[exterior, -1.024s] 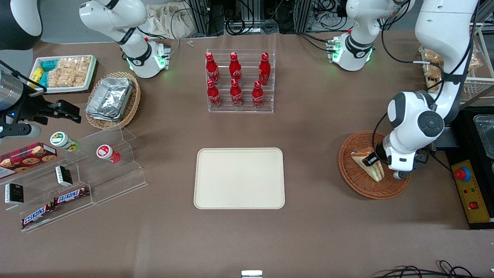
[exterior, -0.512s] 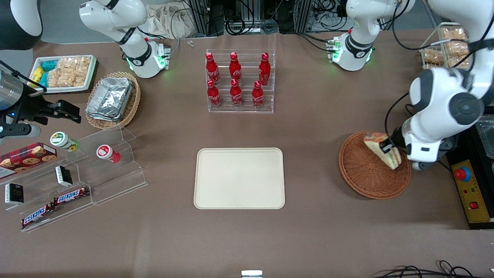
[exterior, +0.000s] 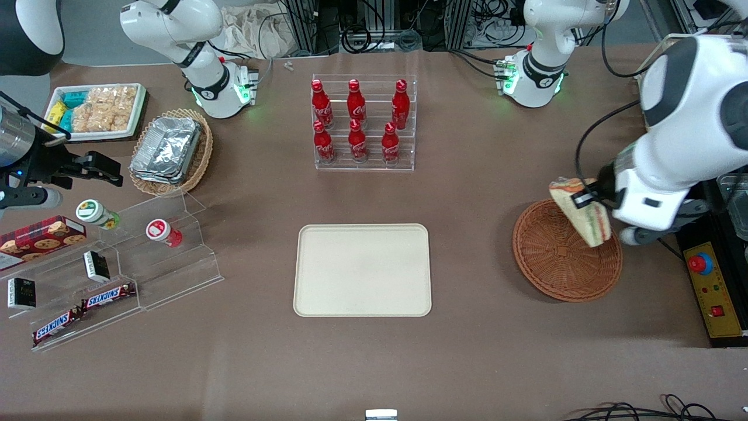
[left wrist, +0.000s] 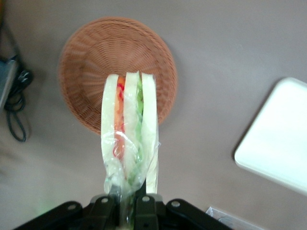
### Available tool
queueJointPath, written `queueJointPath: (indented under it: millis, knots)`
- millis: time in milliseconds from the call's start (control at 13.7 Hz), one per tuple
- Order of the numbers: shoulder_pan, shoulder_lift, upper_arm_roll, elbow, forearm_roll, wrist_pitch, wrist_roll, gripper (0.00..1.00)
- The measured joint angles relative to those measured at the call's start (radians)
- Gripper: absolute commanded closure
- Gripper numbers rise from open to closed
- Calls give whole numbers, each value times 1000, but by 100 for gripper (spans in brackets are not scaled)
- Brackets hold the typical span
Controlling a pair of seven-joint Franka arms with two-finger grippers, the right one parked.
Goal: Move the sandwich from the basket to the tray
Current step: 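Lift the sandwich and carry it with the left gripper to the cream tray, then lower the sandwich onto the tray and open the left gripper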
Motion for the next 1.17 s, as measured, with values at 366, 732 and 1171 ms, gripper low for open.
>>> queueJointPath:
  millis: [366,732,1171]
  knots:
    - [-191,110,-13,2,1,227,64,100]
    - [-315,305,-12,14,68,466,44,100]
    - [-369,477,-11,41,114,591,40,100]
